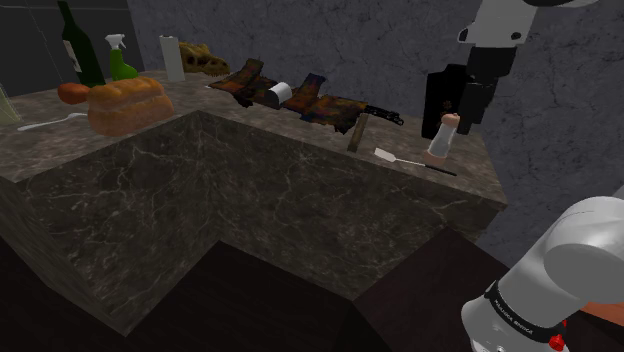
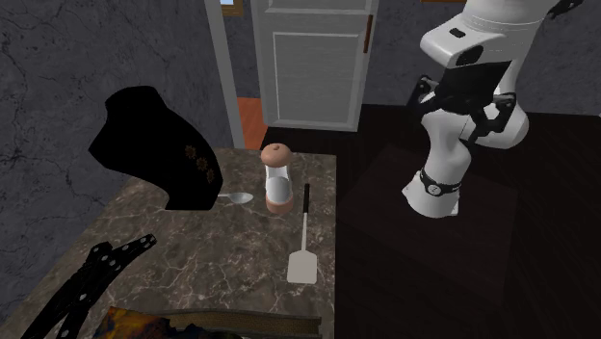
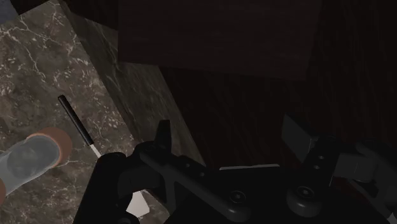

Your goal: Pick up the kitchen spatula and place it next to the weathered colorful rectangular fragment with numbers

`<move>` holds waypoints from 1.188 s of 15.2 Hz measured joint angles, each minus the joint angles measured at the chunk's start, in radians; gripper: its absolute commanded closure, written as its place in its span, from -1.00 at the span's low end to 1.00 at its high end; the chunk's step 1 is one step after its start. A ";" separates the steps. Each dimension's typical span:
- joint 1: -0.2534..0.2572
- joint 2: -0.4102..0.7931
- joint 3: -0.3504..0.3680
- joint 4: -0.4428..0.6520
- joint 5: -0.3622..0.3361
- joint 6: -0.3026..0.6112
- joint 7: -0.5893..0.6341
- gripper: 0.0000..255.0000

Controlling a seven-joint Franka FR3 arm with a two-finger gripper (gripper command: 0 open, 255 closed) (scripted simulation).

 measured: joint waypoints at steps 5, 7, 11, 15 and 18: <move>-0.003 0.031 -0.058 -0.041 -0.044 0.087 -0.089 -1.00; -0.007 0.058 -0.100 -0.063 -0.073 0.148 -0.150 -1.00; -0.008 0.136 -0.175 -0.085 -0.115 0.272 -0.261 -1.00; -0.002 0.262 -0.252 -0.074 -0.139 0.410 -0.376 -1.00; 0.003 0.339 -0.301 -0.069 -0.143 0.501 -0.461 -1.00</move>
